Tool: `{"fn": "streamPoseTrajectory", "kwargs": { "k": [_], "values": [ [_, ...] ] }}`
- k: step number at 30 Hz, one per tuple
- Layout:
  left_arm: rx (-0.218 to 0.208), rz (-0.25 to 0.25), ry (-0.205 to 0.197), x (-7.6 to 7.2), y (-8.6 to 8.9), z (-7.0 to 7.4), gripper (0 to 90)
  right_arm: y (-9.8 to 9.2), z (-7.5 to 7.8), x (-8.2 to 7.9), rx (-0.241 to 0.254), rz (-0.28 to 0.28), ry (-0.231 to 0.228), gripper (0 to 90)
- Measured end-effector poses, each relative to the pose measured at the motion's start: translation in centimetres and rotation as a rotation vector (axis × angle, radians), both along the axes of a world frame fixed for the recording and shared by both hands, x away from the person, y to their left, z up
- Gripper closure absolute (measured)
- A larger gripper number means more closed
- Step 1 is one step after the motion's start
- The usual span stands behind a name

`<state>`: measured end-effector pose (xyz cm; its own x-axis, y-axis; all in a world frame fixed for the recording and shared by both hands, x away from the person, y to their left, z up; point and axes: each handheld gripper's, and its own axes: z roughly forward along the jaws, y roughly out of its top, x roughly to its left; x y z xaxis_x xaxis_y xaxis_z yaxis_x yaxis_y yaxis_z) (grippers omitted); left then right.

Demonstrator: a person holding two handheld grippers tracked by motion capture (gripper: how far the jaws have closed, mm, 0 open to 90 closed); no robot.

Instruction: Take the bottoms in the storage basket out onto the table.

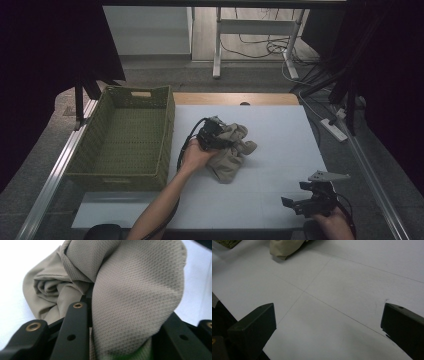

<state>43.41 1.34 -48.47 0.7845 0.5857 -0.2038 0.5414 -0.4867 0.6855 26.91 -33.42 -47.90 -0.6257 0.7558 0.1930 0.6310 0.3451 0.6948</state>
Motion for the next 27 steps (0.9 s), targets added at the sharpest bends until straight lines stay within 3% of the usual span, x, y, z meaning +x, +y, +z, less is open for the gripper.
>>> {"fn": "streamPoseTrajectory", "kwargs": {
  "k": [5, 14, 21, 27],
  "values": [
    [0.055, -0.007, 0.014, -0.1, -0.7, -1.1, 64.8, 0.0, 0.0, 0.0, 0.002, 0.0, 0.0, 0.5],
    [0.115, -0.018, -0.053, -0.7, -1.4, -2.4, 58.4, 0.0, 0.0, 0.0, 0.0, 0.001, 0.001, 0.5],
    [0.118, -0.018, -0.093, -1.2, -1.6, -3.0, 50.0, 0.0, 0.0, 0.0, -0.002, 0.005, 0.003, 0.5],
    [0.063, -0.024, -0.076, -1.1, -1.2, -3.3, 43.6, 0.0, 0.0, 0.0, -0.002, 0.002, 0.003, 0.5]
  ]
}}
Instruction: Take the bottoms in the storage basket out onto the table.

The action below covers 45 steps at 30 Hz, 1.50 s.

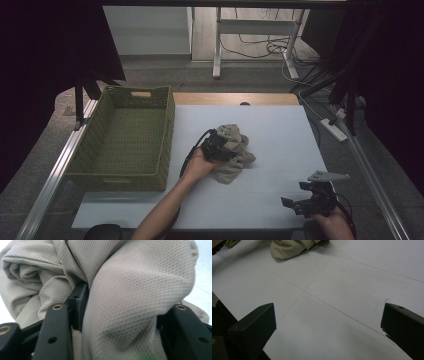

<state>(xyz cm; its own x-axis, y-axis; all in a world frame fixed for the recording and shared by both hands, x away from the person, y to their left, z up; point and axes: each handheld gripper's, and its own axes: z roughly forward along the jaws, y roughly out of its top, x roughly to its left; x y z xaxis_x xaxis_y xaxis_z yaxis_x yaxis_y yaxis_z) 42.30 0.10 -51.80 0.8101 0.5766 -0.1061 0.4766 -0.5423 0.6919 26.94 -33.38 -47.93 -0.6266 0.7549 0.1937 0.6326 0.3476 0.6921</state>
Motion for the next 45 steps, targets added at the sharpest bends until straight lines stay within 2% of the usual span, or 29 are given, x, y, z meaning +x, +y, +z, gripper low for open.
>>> {"fn": "streamPoseTrajectory", "kwargs": {
  "k": [5, 13, 19, 25, 30, 34, 37, 45],
  "values": [
    [-0.024, -0.015, 0.018, 0.1, 0.1, 0.0, 37.0, 0.0, 0.0, 0.0, -0.001, -0.001, 0.001, 0.5],
    [-0.021, -0.045, 0.007, 0.0, 0.0, 0.1, 28.5, -0.1, 0.0, 0.0, 0.007, -0.004, 0.0, 0.5],
    [-0.038, -0.047, 0.038, 0.1, 0.1, 0.5, 24.0, -0.1, 0.0, 0.0, 0.008, -0.004, 0.0, 0.5],
    [-0.06, -0.066, 0.042, -0.1, 0.1, 0.6, 15.1, -0.1, 0.0, 0.0, 0.009, -0.003, 0.001, 0.5],
    [-0.054, -0.068, 0.039, -0.2, 0.1, 0.9, 5.3, -0.1, 0.0, 0.0, 0.005, -0.001, 0.003, 0.5],
    [-0.09, -0.061, 0.046, -0.2, 0.5, 1.1, 0.0, -0.1, 0.0, 0.0, 0.006, -0.002, 0.003, 0.5],
    [-0.116, -0.059, 0.048, -0.2, 0.9, 1.4, 0.0, -0.1, 0.0, 0.0, 0.004, -0.001, 0.004, 0.5],
    [-0.136, -0.078, 0.031, -0.5, 1.5, 2.1, 0.4, 0.0, 0.0, 0.0, 0.004, -0.001, 0.004, 0.5]
  ]
}}
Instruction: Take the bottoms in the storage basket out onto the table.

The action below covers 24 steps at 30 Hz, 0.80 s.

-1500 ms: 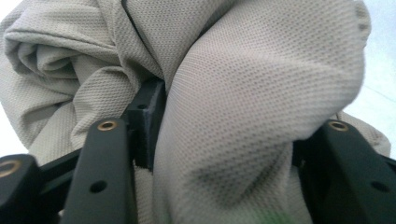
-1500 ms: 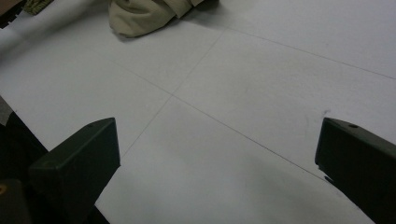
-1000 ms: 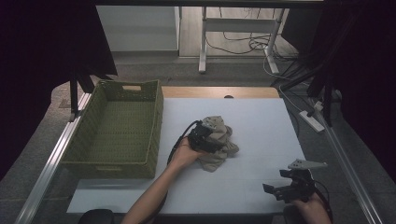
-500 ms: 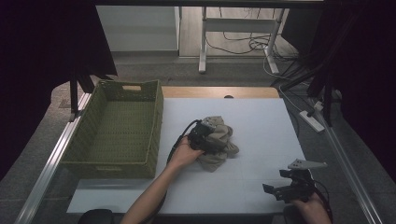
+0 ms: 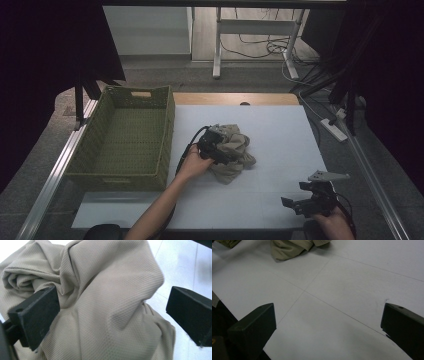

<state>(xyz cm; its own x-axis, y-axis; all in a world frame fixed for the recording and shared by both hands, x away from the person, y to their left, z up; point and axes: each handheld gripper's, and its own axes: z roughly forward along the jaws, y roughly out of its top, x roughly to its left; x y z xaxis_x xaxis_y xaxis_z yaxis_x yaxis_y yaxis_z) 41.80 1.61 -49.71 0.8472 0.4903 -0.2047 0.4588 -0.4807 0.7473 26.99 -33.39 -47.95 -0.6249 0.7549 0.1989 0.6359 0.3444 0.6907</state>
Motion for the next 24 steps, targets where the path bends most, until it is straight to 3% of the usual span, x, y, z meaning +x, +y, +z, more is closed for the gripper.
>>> {"fn": "streamPoseTrajectory", "kwargs": {
  "k": [5, 11, 16, 18, 24],
  "values": [
    [-0.041, -0.025, 0.009, 0.0, 0.2, 0.5, 0.7, 0.0, 0.0, 0.0, -0.004, 0.002, 0.0, 0.5],
    [-0.061, -0.053, 0.025, -0.2, 0.5, 1.0, 0.3, 0.0, 0.0, 0.0, -0.003, 0.002, 0.0, 0.5],
    [-0.077, -0.071, -0.021, -0.4, 0.9, 1.6, 0.0, 0.0, 0.0, 0.0, -0.005, 0.002, -0.001, 0.5],
    [-0.072, -0.066, -0.013, -0.4, 1.0, 1.8, 0.0, 0.0, 0.0, 0.0, -0.005, 0.003, -0.001, 0.5],
    [-0.115, -0.058, 0.025, -0.5, 1.5, 1.9, 0.0, 0.0, 0.0, 0.0, -0.005, 0.004, -0.003, 0.5]
  ]
}}
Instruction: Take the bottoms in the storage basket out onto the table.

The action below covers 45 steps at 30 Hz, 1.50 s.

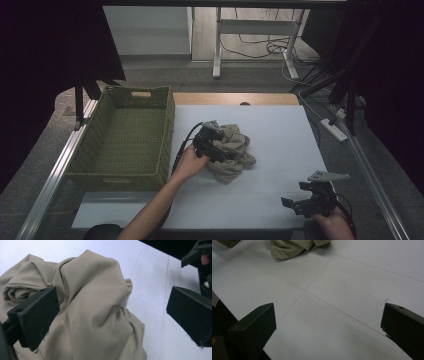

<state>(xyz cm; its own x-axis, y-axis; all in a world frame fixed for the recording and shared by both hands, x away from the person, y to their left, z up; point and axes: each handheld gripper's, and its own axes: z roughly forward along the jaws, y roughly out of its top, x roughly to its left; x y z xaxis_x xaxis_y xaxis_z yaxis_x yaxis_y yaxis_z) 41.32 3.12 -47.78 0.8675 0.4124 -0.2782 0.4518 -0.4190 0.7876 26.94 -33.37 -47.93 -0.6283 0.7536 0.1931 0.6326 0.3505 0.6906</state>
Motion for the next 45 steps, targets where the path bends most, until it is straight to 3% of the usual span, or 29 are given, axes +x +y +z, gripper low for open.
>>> {"fn": "streamPoseTrajectory", "kwargs": {
  "k": [4, 8, 13, 21, 26, 32, 45],
  "values": [
    [-0.031, 0.001, 0.012, -0.1, 0.3, 0.0, 0.0, 0.0, 0.0, 0.0, 0.003, 0.002, -0.001, 0.5],
    [-0.013, 0.003, 0.005, -0.4, 0.5, 0.1, 0.0, 0.0, 0.0, 0.0, 0.003, 0.002, 0.0, 0.5],
    [-0.03, 0.017, 0.006, -0.9, 1.0, 0.1, 0.0, 0.0, 0.0, 0.0, 0.001, 0.002, -0.002, 0.5],
    [-0.005, 0.014, -0.013, -1.8, 1.2, 0.4, 0.0, 0.0, 0.0, 0.0, 0.001, 0.002, 0.0, 0.5],
    [0.039, 0.002, -0.052, -2.7, 1.0, 0.9, 0.0, 0.0, 0.0, 0.0, 0.003, 0.002, -0.004, 0.5],
    [0.029, 0.013, -0.038, -3.2, 1.3, 1.0, 0.0, 0.0, 0.1, -0.1, 0.007, 0.005, -0.007, 0.5],
    [0.068, 0.026, -0.049, -4.0, 2.0, 0.4, 0.0, -0.2, 0.1, -0.3, 0.019, 0.002, -0.017, 0.5]
  ]
}}
